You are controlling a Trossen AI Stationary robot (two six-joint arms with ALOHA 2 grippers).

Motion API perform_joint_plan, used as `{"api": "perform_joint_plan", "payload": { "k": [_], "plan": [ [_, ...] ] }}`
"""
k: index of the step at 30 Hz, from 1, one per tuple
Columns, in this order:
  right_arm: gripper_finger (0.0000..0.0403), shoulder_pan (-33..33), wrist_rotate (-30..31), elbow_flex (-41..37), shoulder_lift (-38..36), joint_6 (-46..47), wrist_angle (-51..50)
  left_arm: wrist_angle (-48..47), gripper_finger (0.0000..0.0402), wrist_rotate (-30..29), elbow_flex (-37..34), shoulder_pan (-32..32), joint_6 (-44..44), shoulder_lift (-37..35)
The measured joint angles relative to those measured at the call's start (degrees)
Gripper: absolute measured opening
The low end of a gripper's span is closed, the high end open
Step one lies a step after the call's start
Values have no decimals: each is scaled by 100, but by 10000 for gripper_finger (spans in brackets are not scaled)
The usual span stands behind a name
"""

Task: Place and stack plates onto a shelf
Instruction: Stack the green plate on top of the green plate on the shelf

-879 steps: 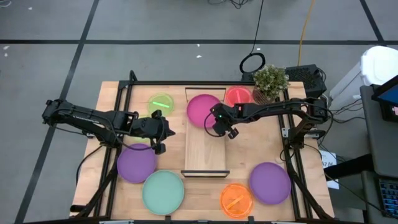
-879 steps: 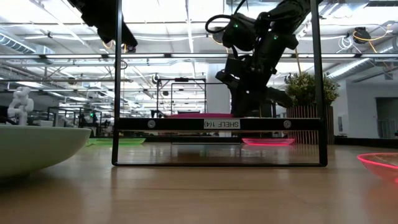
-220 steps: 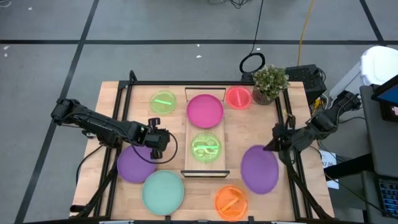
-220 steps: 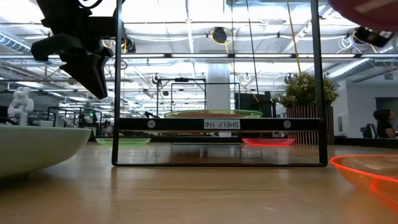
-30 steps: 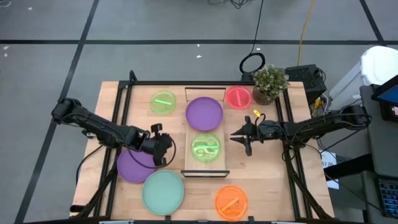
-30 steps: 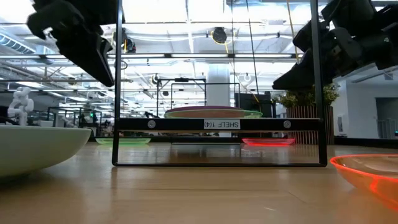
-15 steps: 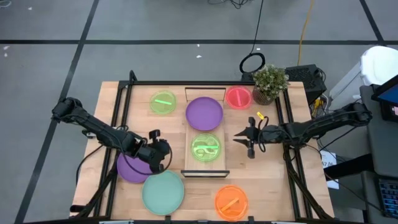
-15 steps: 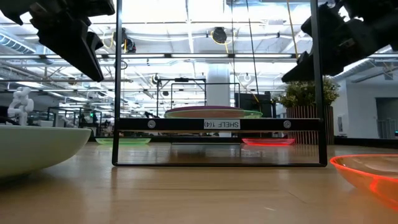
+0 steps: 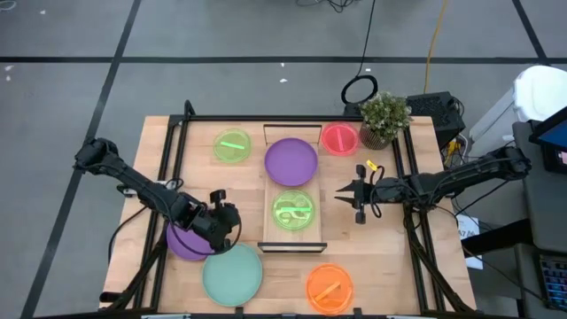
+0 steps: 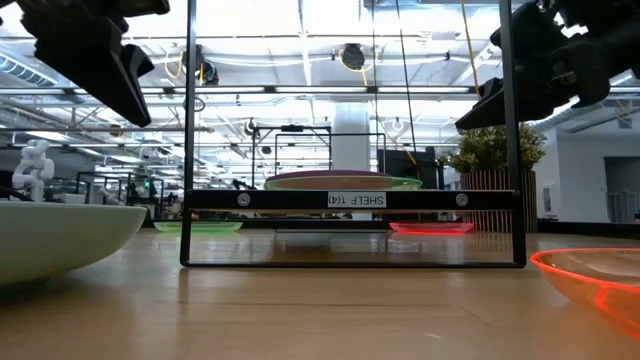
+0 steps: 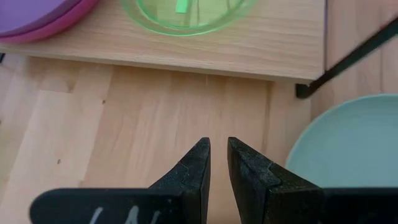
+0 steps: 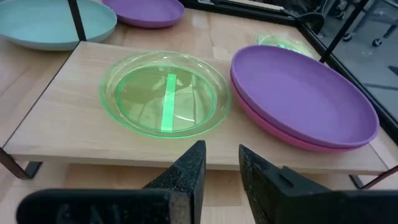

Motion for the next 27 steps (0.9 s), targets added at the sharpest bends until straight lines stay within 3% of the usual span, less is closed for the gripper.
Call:
{"api": "perform_joint_plan", "payload": {
  "k": [16,27],
  "plan": [
    [82,-2,30,353,0,-582,-514,-17,62,-442,0,-650,-466,4],
    [82,-4,164,374,0,-535,-926,-641,62,-505,0,-927,-978,4]
  ]
}}
